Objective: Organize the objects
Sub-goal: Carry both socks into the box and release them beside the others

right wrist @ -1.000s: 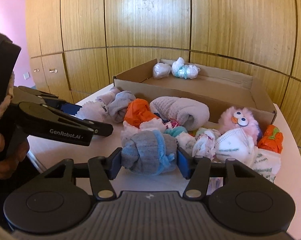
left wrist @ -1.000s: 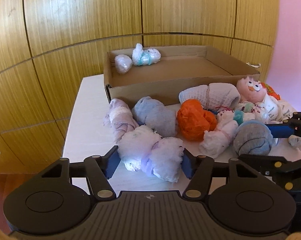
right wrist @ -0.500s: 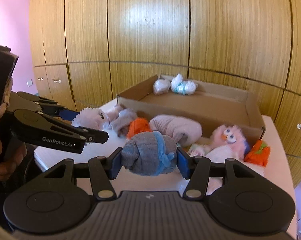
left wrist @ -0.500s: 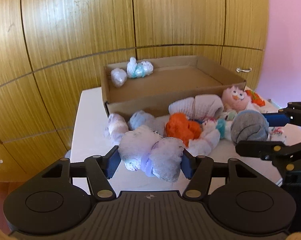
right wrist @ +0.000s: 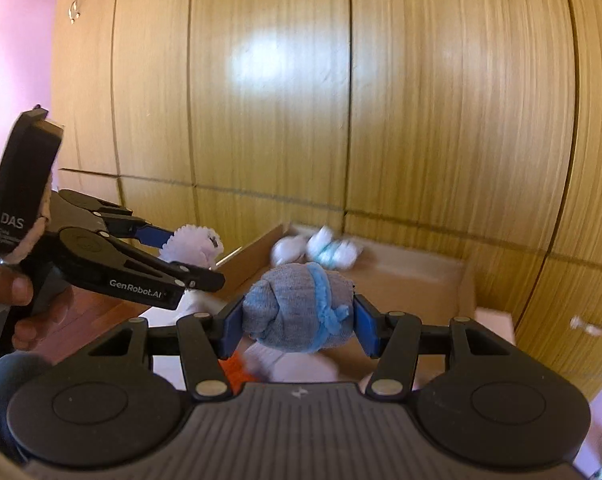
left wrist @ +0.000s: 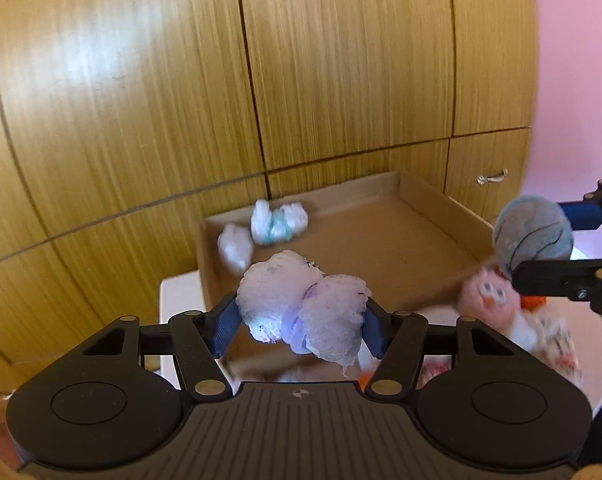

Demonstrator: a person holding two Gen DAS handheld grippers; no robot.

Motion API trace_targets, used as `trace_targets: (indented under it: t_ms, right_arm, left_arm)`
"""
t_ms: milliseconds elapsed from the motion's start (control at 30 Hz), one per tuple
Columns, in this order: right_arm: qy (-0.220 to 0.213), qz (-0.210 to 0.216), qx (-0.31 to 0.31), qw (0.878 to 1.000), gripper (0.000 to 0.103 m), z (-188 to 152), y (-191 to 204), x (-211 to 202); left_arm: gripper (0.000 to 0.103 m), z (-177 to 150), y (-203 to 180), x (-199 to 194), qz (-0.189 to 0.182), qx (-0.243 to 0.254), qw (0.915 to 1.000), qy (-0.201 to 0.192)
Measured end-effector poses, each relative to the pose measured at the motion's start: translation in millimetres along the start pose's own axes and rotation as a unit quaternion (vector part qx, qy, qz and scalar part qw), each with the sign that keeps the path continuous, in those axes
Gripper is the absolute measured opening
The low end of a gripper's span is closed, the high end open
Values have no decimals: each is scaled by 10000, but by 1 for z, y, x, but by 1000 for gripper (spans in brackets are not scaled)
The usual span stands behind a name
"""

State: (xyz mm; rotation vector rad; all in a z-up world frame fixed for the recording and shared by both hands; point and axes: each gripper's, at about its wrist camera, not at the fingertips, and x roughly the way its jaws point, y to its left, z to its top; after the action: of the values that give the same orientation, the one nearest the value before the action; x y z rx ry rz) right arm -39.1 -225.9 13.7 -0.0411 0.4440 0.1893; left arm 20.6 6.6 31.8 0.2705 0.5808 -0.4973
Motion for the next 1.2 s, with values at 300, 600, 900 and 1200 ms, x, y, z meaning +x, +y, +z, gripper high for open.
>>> trace_targets:
  t_ms: [300,600,900,1200]
  right_arm:
    - [160,-106,-338,9992,52,44,-51,67]
    - [965,169,-814,9919,52,46,-93,177]
    - [1589,646,-1591,9722,52,38,-101,260]
    - [1981,1069,-2535,9408,52,34,-96,294]
  left_arm:
    - [67,53,13,83,-101,-177,9991,373]
    - [67,63,14,164,-246,-223,9943,1012]
    - [67,58,22,212,-388,-325,9885,1428]
    - [68,51,29,225,-491,-245,9876,1470]
